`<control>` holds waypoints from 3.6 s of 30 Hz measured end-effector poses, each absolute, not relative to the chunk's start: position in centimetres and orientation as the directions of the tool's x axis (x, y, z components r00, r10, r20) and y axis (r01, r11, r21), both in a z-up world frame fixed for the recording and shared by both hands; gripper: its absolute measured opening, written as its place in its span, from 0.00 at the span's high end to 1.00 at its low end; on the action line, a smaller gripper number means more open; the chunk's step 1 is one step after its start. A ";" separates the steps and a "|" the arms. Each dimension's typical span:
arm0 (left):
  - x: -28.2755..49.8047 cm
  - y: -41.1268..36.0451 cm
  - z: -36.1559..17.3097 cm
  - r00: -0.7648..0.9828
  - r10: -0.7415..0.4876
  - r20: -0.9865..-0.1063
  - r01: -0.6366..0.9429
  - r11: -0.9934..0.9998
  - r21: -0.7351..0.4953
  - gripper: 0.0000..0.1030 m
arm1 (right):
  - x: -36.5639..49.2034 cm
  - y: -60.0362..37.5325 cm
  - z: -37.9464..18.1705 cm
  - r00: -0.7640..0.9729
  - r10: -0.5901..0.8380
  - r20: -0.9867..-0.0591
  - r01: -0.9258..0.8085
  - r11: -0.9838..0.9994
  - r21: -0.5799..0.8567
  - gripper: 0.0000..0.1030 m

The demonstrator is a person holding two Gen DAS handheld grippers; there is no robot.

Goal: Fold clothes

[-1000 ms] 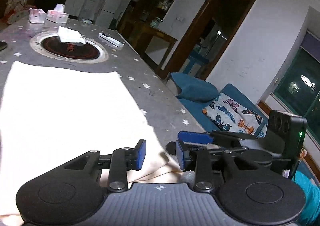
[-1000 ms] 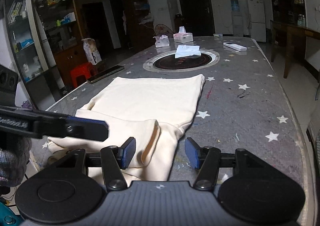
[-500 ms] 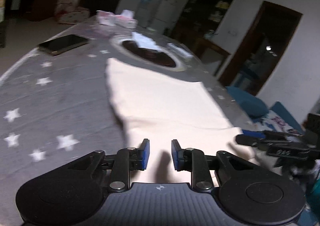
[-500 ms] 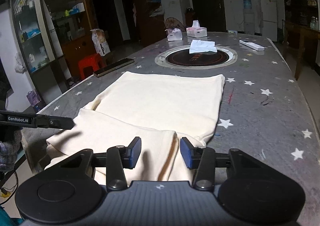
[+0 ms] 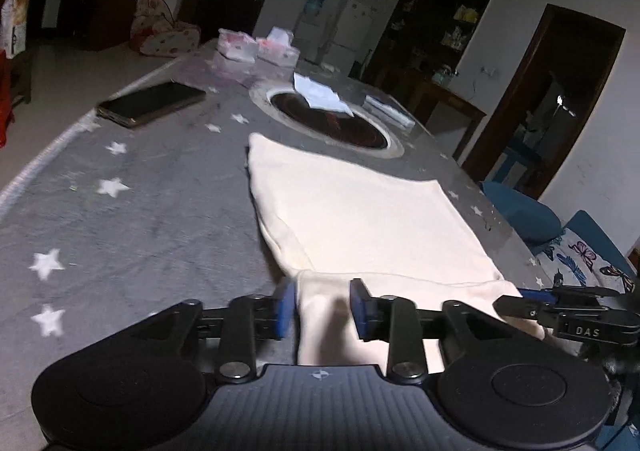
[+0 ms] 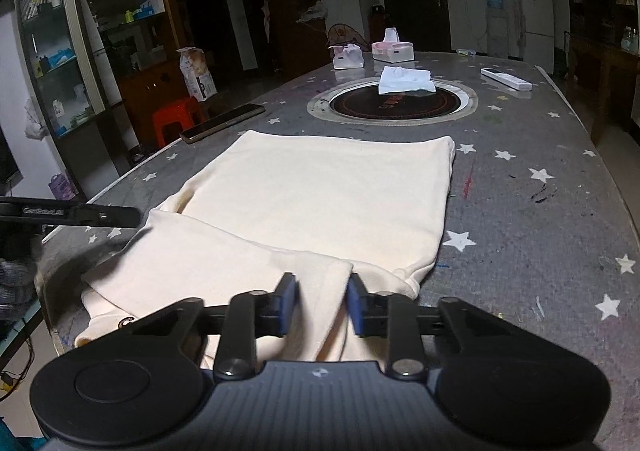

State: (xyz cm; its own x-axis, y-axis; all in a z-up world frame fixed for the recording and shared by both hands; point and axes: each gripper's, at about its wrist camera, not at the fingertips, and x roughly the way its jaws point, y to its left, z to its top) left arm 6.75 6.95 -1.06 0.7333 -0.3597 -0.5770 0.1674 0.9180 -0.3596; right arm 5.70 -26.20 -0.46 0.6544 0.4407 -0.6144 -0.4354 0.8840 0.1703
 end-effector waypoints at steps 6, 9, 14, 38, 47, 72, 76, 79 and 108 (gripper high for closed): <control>6.9 7.8 -2.0 0.741 -0.352 -0.572 0.132 0.911 -0.391 0.93 | 5.3 -25.9 0.5 0.669 0.456 -0.587 -0.446 0.878 0.174 0.85; 6.7 8.6 -2.1 0.746 -0.345 -0.569 0.111 0.908 -0.405 0.93 | 5.8 -25.8 0.3 0.667 0.453 -0.592 -0.440 0.880 0.178 0.83; 6.8 9.4 -1.9 0.748 -0.327 -0.577 0.072 0.905 -0.420 0.89 | 6.2 -25.7 -0.7 0.663 0.428 -0.614 -0.429 0.890 0.157 0.79; 3.5 4.5 -0.3 0.691 -0.450 -0.566 0.373 0.892 -0.253 0.88 | 2.9 -23.2 -0.7 0.633 0.453 -0.627 -0.555 0.831 0.040 0.64; 0.5 3.1 -1.0 0.640 -0.481 -0.599 0.462 0.864 -0.200 0.80 | 1.3 -23.1 -0.9 0.648 0.441 -0.621 -0.571 0.821 -0.012 0.60; -4.7 0.8 -1.3 0.645 -0.506 -0.572 0.663 0.743 0.091 0.55 | 1.2 -25.0 1.0 0.653 0.437 -0.619 -0.568 0.823 -0.020 0.53; -4.7 0.5 -1.7 0.657 -0.509 -0.557 0.670 0.732 0.121 0.63 | -0.7 -25.2 1.4 0.638 0.431 -0.639 -0.603 0.795 -0.066 0.51; -4.3 0.5 -1.7 0.664 -0.507 -0.550 0.663 0.740 0.118 0.83 | -2.2 -25.2 1.4 0.624 0.423 -0.657 -0.641 0.758 -0.121 0.49; -2.2 3.3 -0.6 0.686 -0.451 -0.571 0.577 0.815 0.048 0.60 | 0.4 -22.4 1.2 0.597 0.526 -0.605 -0.678 0.734 -0.031 0.87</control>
State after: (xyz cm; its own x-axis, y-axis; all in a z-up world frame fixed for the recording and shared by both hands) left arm -2.25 3.31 -0.65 0.6856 -0.4515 -0.5711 0.5768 0.8155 0.0478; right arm 0.38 -22.40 1.19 0.5974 0.5264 -0.6050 -0.6785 0.7340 -0.0314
